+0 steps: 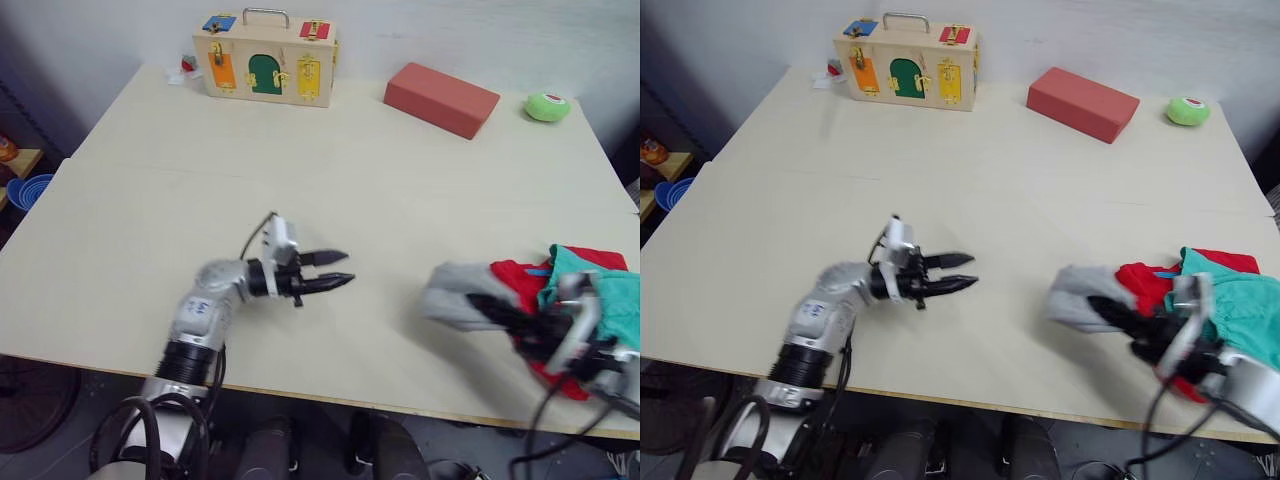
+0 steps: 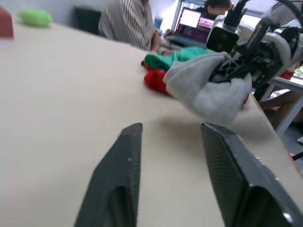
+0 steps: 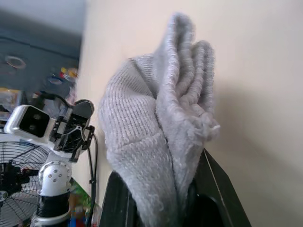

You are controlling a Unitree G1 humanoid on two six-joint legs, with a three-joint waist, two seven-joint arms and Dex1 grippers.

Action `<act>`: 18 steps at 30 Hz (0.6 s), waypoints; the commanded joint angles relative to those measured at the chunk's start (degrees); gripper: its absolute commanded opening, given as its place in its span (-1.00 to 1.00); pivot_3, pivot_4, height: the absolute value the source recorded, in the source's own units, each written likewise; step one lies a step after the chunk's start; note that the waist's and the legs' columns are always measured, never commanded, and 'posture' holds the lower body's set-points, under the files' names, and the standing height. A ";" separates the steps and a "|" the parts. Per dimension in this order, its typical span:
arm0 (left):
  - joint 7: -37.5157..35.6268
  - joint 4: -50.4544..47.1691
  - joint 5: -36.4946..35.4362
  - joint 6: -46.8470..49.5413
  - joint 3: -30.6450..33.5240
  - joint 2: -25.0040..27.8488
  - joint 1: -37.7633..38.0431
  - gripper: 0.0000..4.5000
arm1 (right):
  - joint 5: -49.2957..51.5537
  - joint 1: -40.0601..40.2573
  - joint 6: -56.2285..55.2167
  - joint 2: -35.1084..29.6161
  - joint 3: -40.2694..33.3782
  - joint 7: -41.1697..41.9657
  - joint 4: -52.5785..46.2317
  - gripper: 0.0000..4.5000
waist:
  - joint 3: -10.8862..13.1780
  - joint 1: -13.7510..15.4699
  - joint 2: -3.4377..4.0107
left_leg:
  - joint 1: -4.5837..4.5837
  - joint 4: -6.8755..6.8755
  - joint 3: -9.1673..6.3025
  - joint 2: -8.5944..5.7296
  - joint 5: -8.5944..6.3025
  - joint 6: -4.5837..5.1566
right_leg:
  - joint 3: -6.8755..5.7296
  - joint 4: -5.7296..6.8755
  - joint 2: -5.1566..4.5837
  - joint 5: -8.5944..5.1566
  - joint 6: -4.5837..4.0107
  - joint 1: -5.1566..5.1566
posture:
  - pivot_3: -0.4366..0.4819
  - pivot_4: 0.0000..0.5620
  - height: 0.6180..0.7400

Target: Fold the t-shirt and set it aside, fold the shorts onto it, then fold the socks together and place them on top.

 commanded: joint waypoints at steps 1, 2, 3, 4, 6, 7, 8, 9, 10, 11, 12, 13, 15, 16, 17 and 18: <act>-5.79 -6.59 -4.91 0.78 0.52 2.30 0.64 0.54 | 1.40 2.25 3.20 -3.14 -14.22 6.52 4.96 -0.91 | 0.00 -0.11 0.00 | 0.04 -0.01 0.00 0.00 0.00 0.00 | 0.01 -0.02 0.01 0.02 0.03 0.05 | -0.05 -0.47 1.00; -6.93 -7.45 -5.37 0.35 0.59 2.92 0.97 0.69 | 1.40 2.50 3.58 -3.87 -17.23 6.44 6.99 -0.91 | 0.01 -0.08 0.01 | 0.04 -0.01 0.01 0.00 -0.01 0.01 | 0.03 -0.04 0.01 0.03 0.05 0.05 | -0.05 -0.47 1.00; -8.03 -8.25 -5.65 -0.36 0.62 3.48 1.42 0.84 | 1.40 2.95 3.77 -4.75 -20.67 5.54 9.41 -0.91 | 0.02 -0.05 0.03 | 0.03 0.01 0.04 -0.01 -0.02 0.04 | 0.06 -0.09 0.00 0.04 0.06 0.03 | -0.05 -0.47 1.00; -8.47 -8.72 -5.63 -0.86 0.55 3.75 1.69 0.98 | 1.40 3.14 3.65 -5.48 -23.39 3.90 11.85 -0.91 | 0.02 -0.03 0.03 | 0.05 0.01 0.04 -0.02 -0.02 0.05 | 0.08 -0.23 -0.01 0.04 0.07 0.03 | -0.05 -0.47 1.00; -8.82 -9.49 -5.64 -1.31 0.29 3.96 2.05 1.00 | 1.40 4.11 4.30 -7.36 -28.22 1.20 17.92 -0.91 | 0.02 0.08 0.03 | 0.06 -0.01 0.04 -0.02 -0.02 0.04 | 0.10 -0.26 -0.01 0.05 0.06 0.02 | -0.05 -0.47 1.00; -8.76 -9.67 -5.51 -1.43 0.08 3.90 2.07 1.00 | 1.40 4.42 4.82 -8.14 -29.60 0.29 20.26 -0.91 | 0.02 0.16 0.03 | 0.09 -0.02 0.04 -0.02 -0.01 0.02 | 0.12 -0.25 -0.01 0.05 0.05 0.03 | -0.05 -0.47 1.00; -8.38 -9.95 -6.04 -1.66 0.22 3.06 1.98 1.00 | 1.40 6.20 5.55 -9.04 -30.50 -0.86 23.56 -0.91 | 0.02 0.25 0.03 | 0.08 -0.03 0.03 -0.02 0.00 0.01 | 0.11 -0.25 0.00 0.05 0.05 0.02 | -0.05 -0.47 1.00; -8.09 -10.33 -6.90 -1.73 0.48 2.19 1.80 1.00 | 1.40 8.64 5.82 -9.78 -30.31 -2.03 25.81 -0.91 | 0.02 0.41 0.03 | 0.08 -0.04 0.03 -0.02 0.01 0.00 | 0.11 -0.24 0.00 0.06 0.03 0.01 | -0.05 -0.47 1.00; -7.90 -10.58 -7.51 -1.73 0.71 1.56 1.68 1.00 | 1.40 10.29 6.11 -10.31 -30.03 -2.74 27.27 -0.91 | 0.02 0.64 0.03 | 0.08 -0.04 0.03 -0.02 0.01 0.00 | 0.11 -0.24 0.00 0.06 0.03 0.02 | -0.05 -0.47 1.00; -7.80 -10.75 -7.88 -1.71 0.87 1.20 1.62 1.00 | 1.40 11.34 6.33 -10.75 -29.80 -3.05 28.20 -0.91 | 0.02 0.78 0.03 | 0.07 -0.06 0.03 -0.02 0.01 0.00 | 0.11 -0.26 0.00 0.06 0.03 0.01 | -0.05 -0.47 1.00; -7.18 -11.34 -8.26 -0.96 1.05 1.12 1.70 1.00 | -0.15 10.49 4.98 -10.54 -27.68 -4.28 30.05 -0.91 | 0.02 0.84 0.03 | 0.06 -0.06 0.03 -0.02 0.01 0.00 | 0.11 -0.27 0.00 0.06 0.03 0.01 | -0.05 -0.47 1.00; -6.74 -11.92 -8.46 -0.17 1.08 1.36 1.93 1.00 | -2.31 8.56 3.37 -10.04 -24.87 -6.23 32.61 -0.91 | 0.02 0.65 0.03 | 0.07 -0.06 0.07 -0.02 0.01 0.00 | 0.12 -0.28 -0.01 0.06 0.04 0.02 | -0.05 -0.47 1.00; -5.95 -12.54 -8.59 0.48 1.12 1.77 2.26 1.00 | -7.14 4.88 2.26 -9.01 -18.99 -7.81 36.45 -0.91 | 0.03 -0.22 0.01 | 0.11 -0.04 0.19 -0.01 0.01 0.02 | 0.22 -0.29 0.00 0.16 0.10 0.03 | -0.05 -0.47 1.00; -5.74 -12.61 -8.63 0.57 1.12 1.90 2.26 1.00 | -8.74 3.25 2.03 -8.71 -17.35 -8.16 37.77 -0.91 | 0.03 -0.41 0.03 | 0.10 -0.05 0.24 -0.01 0.04 0.06 | 0.25 -0.34 0.00 0.24 0.14 0.02 | -0.05 -0.47 1.00; -5.41 -12.68 -8.66 0.67 1.16 1.92 2.21 1.00 | -10.07 1.97 2.00 -8.59 -16.41 -7.85 38.65 -0.91 | 0.03 -0.42 0.08 | 0.11 -0.05 0.26 -0.02 0.07 0.06 | 0.27 -0.37 0.01 0.29 0.16 0.02 | -0.05 -0.47 1.00; -5.17 -12.78 -8.75 0.85 1.19 1.93 2.18 1.00 | -11.27 0.05 1.28 -8.19 -15.76 -7.58 39.78 -0.91 | 0.01 -0.36 0.28 | 0.12 -0.06 0.26 -0.02 0.09 0.05 | 0.27 -0.36 0.01 0.30 0.16 0.01 | -0.05 -0.47 1.00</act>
